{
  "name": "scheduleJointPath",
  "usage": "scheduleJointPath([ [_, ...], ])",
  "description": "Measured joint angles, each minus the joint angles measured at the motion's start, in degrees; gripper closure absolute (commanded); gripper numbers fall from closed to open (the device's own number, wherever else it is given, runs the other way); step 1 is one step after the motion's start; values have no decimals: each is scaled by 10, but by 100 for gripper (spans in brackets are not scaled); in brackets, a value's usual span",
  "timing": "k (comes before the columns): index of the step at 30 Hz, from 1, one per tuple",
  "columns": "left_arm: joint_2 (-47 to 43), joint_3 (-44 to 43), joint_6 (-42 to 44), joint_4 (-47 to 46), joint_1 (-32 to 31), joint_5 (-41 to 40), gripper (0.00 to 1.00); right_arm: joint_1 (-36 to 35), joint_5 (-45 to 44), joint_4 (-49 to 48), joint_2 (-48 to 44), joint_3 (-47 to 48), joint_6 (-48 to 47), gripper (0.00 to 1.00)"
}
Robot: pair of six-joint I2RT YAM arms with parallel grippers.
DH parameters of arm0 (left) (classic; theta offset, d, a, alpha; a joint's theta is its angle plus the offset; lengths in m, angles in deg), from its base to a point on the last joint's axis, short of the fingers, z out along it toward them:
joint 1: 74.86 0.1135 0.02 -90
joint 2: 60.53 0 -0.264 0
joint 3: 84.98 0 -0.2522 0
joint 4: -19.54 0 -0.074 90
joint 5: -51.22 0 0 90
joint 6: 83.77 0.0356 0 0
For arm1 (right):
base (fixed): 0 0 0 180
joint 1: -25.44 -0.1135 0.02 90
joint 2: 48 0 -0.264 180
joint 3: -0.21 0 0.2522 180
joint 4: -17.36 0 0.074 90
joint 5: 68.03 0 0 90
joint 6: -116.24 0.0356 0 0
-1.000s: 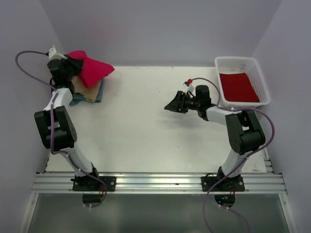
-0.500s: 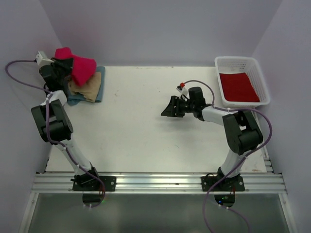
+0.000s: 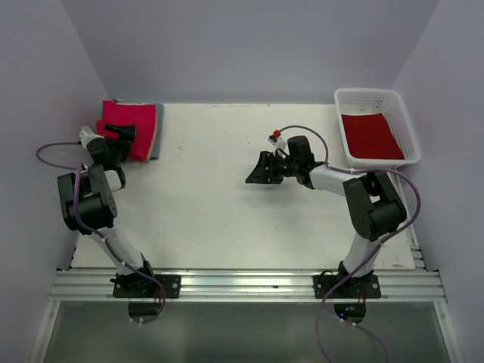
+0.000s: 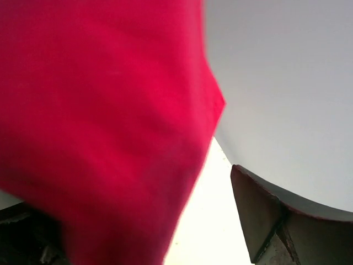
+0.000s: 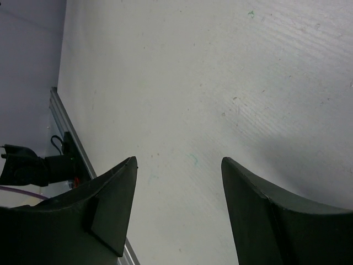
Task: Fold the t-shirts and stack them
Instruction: Neatly place the folded tshirt to the corner
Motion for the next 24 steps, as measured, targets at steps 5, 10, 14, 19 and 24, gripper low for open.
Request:
scheduleJointPath([
  [5,-89,-3,17,56,-19,-33,0,0,-1,0,-2,-1,-5,32],
  [10,-184,-44,47,128,-26,-64,0,0,-5,0,-11,-6,-7,31],
  [14,-272,-94,65,214,-41,-123,0,0,-6,0,-18,-10,-6,31],
  [19,-396,-86,68,243,-56,-198,0,0,-6,-1,-21,-15,-5,31],
  [24,-419,-76,68,246,-55,-212,0,0,-5,-3,-24,-23,-4,31],
])
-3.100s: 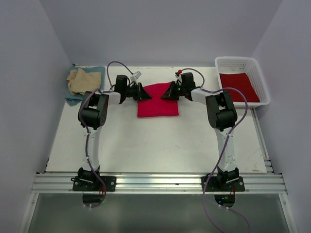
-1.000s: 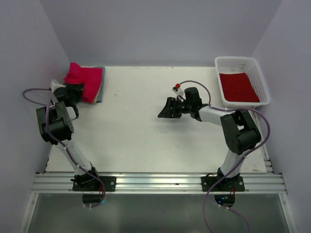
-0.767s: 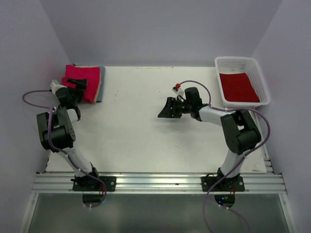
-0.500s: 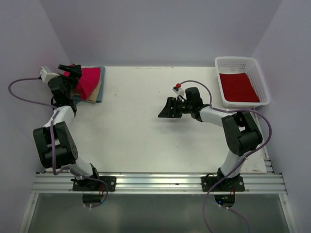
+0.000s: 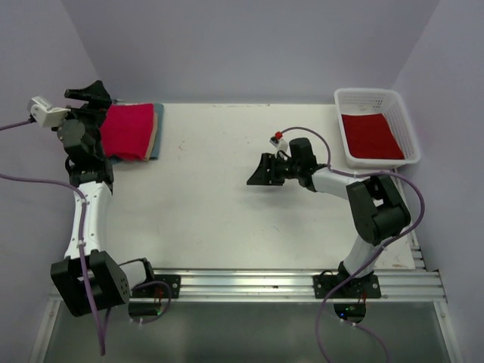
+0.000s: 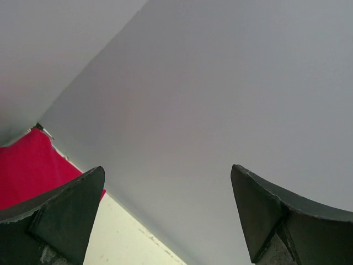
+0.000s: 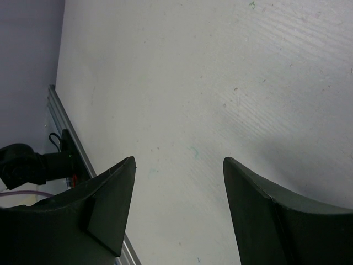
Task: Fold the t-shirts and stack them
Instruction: Neatly place the folded tshirt to the corner
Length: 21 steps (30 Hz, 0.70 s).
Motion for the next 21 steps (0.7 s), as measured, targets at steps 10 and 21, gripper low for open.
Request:
scheduleJointPath([
  [10,70,22,58,3,-53,185,0,0,-3,5,-37,-21,-4,26],
  [21,0,117,184,77,-269,270,0,-1,-134,131,-323,-63,-69,1],
])
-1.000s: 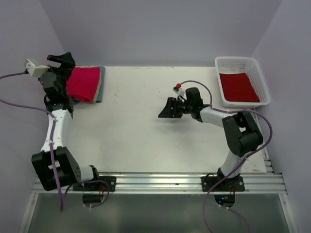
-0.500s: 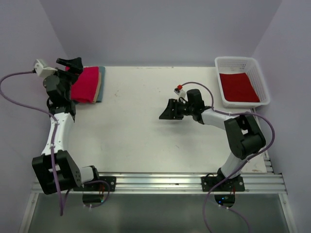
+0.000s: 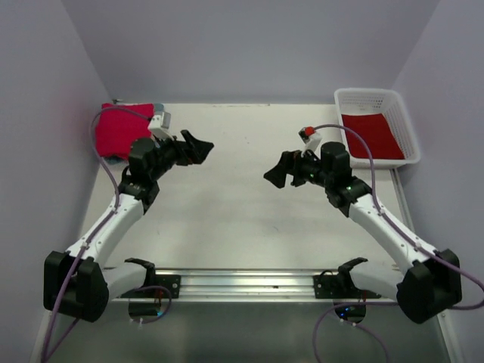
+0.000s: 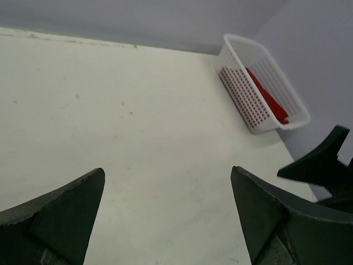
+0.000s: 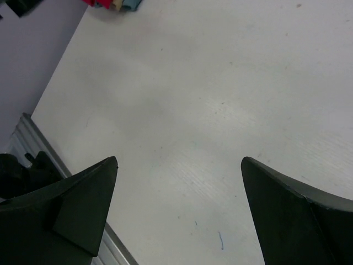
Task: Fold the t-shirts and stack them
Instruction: Neatly place the folded tshirt to the corner
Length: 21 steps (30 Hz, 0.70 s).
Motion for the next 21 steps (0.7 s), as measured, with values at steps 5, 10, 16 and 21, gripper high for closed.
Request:
scheduleJointPath([
  [5,-42,46,47,44,-83,3,0,0,-97,65,-112,-8,-23,1],
  [10,-45,59,62,82,-118,2,0,0,-161,118,-166,-24,-25,1],
  [16,-61,64,70,105,-135,4,0,0,-187,149,-180,-29,-24,1],
  [21,-79,65,70,104,-136,12,0,0,-188,164,-181,-29,-20,1],
])
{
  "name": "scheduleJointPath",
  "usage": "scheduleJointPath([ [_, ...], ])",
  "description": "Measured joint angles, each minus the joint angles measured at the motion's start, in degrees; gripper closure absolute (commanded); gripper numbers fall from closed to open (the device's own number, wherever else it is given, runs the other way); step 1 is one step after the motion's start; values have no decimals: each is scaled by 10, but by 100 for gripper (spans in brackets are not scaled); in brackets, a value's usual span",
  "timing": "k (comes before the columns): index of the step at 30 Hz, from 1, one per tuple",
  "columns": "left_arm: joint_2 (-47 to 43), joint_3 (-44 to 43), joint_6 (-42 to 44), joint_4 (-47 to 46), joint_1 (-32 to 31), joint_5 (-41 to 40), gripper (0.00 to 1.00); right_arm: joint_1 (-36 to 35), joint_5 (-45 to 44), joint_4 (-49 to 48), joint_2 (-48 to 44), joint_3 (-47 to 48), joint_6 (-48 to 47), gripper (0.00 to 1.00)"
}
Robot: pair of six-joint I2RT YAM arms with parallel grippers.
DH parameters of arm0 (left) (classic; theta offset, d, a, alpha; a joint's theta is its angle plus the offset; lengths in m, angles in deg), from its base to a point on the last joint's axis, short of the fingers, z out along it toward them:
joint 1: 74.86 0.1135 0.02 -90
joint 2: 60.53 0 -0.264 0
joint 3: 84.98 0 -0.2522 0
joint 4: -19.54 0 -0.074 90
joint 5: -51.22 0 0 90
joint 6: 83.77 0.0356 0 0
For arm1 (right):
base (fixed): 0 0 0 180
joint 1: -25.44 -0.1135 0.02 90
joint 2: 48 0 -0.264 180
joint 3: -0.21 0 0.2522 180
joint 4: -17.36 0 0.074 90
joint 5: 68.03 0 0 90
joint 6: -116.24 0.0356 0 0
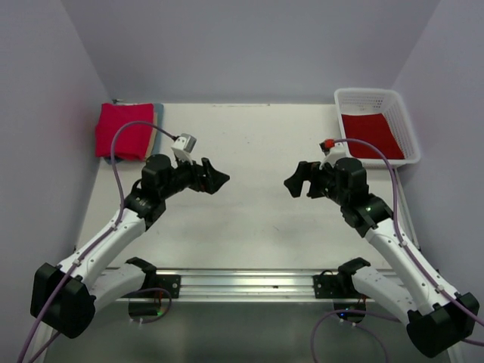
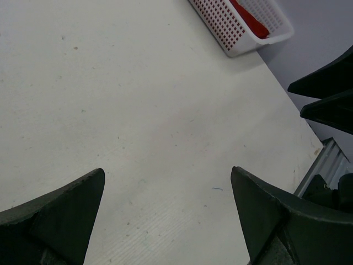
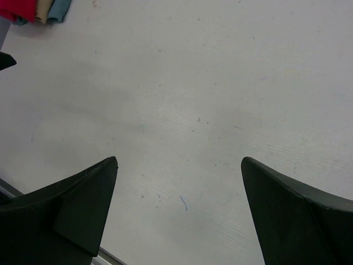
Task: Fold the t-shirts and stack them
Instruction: Neatly place the folded tshirt to the corner
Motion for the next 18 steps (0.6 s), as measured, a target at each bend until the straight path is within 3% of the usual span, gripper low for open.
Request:
scheduleJointPath([
  [18,-21,25,0,-36,-1,55,0,0,-15,11,-15,-9,5,1],
])
